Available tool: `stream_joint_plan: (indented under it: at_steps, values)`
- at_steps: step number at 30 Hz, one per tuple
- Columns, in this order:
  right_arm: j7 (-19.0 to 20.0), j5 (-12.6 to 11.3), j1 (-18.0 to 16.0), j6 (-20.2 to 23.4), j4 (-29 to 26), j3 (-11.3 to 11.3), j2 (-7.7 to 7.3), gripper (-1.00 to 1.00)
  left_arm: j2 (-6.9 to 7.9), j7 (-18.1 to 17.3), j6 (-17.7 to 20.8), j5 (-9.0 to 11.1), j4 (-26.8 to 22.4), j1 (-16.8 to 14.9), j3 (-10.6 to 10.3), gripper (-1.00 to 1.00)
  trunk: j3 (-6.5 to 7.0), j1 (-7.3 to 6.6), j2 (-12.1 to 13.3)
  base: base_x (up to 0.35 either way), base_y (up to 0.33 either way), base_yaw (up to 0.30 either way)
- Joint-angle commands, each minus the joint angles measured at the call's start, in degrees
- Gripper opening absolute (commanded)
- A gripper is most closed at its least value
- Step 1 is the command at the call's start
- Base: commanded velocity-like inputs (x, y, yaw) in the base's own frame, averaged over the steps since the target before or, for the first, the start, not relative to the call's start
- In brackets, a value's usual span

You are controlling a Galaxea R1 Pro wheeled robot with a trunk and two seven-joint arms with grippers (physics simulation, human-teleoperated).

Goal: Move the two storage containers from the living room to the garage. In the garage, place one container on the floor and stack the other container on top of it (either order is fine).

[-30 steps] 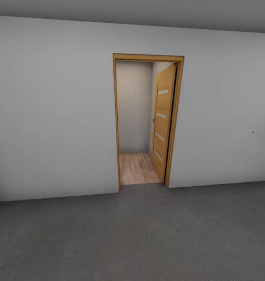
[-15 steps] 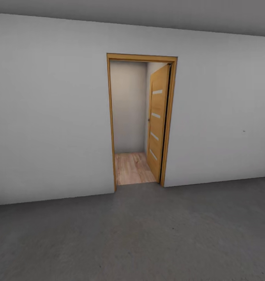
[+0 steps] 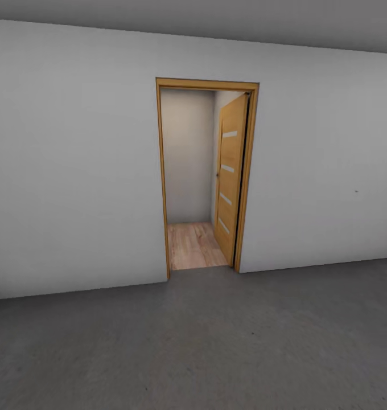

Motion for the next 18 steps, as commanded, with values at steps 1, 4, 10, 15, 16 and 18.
stream_joint_plan:
  at_steps: [1,4,10,15,16,18]
  values:
    - [-0.1,-0.4,-0.1,-0.3,0.2,0.5,-0.02,1.00,0.00,0.2,-0.1,0.3,0.0,0.0,-0.5,1.00,-0.09,0.01,-0.1,0.000,0.000,0.000]
    - [-0.1,-0.4,-0.1,-0.3,0.2,0.5,-0.06,1.00,-0.26,0.2,-0.2,0.2,0.0,0.0,-0.5,1.00,-0.09,0.01,-0.1,0.000,0.000,0.000]
    - [-0.1,-0.4,-0.1,-0.2,0.2,0.5,0.01,1.00,-2.08,0.2,-0.1,0.5,0.1,0.0,-0.5,1.00,-0.09,0.01,-0.1,0.000,0.000,0.000]
    - [-0.2,-0.4,-0.1,-0.3,0.2,0.5,-0.02,1.00,-2.46,0.2,0.4,0.4,0.1,0.0,-0.5,1.00,-0.09,0.01,-0.1,0.037,0.000,0.000]
    - [-0.2,-0.4,-0.1,-0.3,0.2,0.5,-0.03,1.00,-2.46,0.2,0.5,0.3,0.1,0.0,-0.5,1.00,-0.09,0.01,-0.1,0.147,0.000,0.000]
    - [-0.2,-0.4,-0.1,-0.4,0.2,0.5,-0.06,1.00,-2.47,0.4,0.6,0.3,0.1,0.0,-0.6,1.00,-0.09,0.01,-0.1,0.241,0.000,0.000]
